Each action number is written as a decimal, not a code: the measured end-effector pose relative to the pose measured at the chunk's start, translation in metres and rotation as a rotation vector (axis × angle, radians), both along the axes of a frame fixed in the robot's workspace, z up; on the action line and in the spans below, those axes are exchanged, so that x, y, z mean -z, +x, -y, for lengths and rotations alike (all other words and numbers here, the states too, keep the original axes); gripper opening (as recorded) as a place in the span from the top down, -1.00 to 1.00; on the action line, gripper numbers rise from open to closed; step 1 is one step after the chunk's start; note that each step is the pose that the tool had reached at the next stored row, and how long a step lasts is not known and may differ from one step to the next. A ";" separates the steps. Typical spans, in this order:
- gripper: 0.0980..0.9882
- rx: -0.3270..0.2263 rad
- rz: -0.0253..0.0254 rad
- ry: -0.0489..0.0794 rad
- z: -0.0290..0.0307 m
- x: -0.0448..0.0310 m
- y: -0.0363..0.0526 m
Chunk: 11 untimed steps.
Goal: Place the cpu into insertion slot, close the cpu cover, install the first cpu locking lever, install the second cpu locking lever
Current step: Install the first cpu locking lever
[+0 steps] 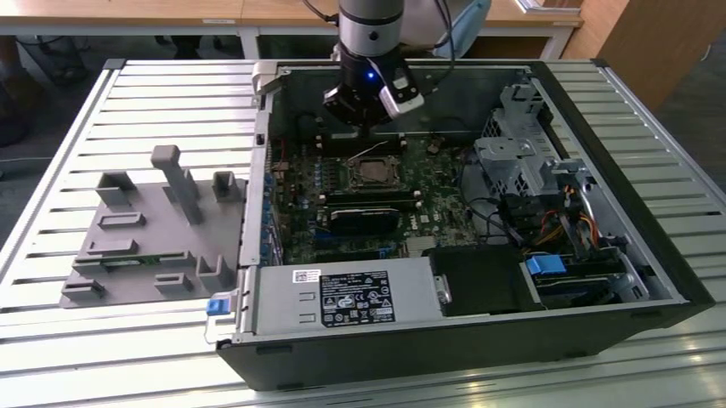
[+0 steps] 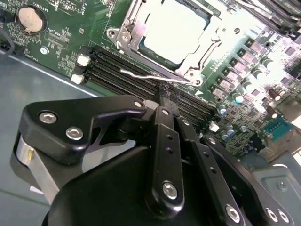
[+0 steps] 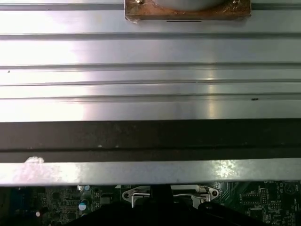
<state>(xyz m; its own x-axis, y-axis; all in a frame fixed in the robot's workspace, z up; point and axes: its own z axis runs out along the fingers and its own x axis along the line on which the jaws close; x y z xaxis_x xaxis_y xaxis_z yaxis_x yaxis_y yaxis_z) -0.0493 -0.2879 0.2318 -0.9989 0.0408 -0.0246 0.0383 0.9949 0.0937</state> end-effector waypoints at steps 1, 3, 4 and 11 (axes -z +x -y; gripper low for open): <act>0.97 0.000 -0.0001 0.000 0.0000 0.0007 0.0007; 0.97 0.000 -0.0002 0.000 0.0000 0.0017 0.0028; 0.97 0.000 -0.0002 0.000 0.0000 0.0022 0.0040; 0.97 0.000 0.0000 0.000 0.0000 0.0064 0.0116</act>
<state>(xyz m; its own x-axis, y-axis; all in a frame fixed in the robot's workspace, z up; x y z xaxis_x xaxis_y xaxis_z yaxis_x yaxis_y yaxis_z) -0.0377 -0.2879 0.2254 -0.9989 0.0409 -0.0245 0.0384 0.9949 0.0936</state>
